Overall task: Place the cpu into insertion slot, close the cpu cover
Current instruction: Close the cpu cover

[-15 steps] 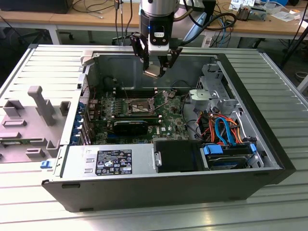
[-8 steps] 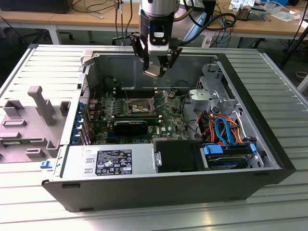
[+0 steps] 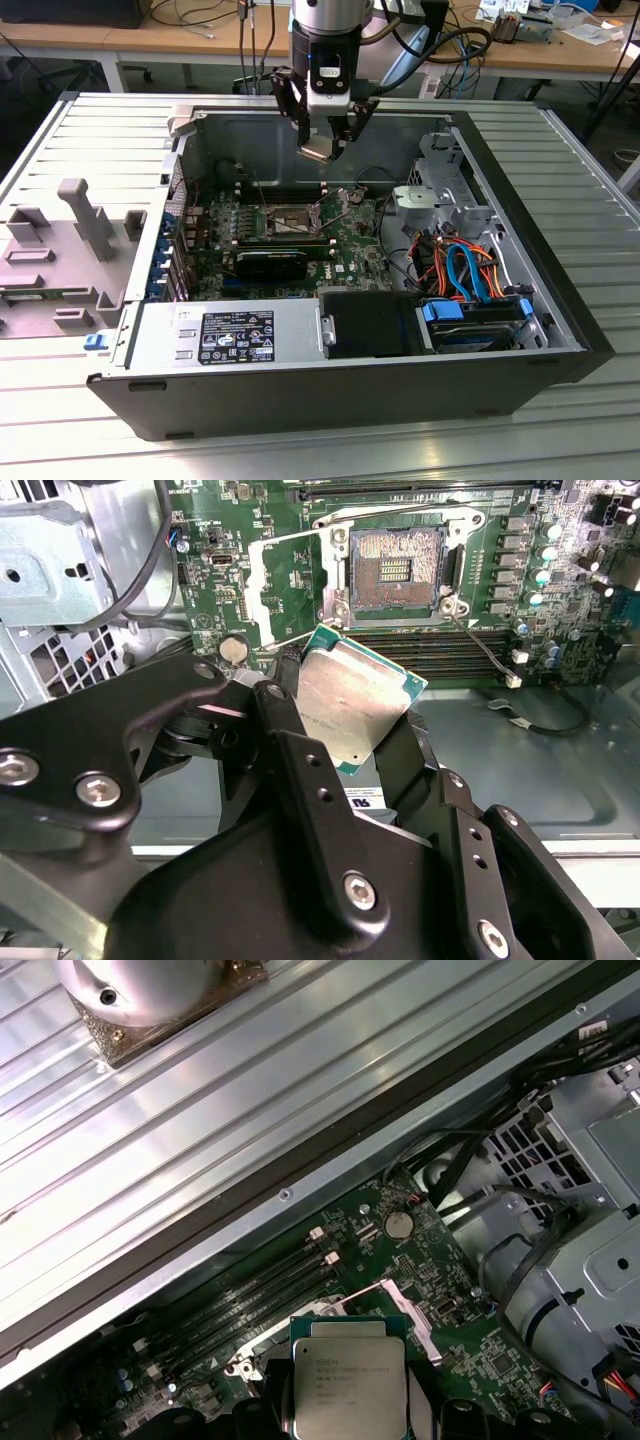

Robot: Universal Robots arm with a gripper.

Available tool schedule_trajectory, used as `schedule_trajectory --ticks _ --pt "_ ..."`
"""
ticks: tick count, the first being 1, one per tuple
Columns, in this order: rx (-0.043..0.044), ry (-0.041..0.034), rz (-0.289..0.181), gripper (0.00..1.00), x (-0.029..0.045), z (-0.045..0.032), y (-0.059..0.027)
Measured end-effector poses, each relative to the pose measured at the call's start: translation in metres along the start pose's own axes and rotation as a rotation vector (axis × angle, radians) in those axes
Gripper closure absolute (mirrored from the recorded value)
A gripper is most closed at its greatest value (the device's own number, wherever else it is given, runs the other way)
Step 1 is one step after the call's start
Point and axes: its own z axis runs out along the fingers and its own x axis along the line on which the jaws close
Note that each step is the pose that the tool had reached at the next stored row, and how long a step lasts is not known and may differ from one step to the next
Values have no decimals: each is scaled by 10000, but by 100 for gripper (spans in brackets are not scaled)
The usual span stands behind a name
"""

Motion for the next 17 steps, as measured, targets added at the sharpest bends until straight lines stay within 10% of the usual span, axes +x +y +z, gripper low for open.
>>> schedule_trajectory --ticks 17 --pt "-2 -11 119 45 0 0 0"
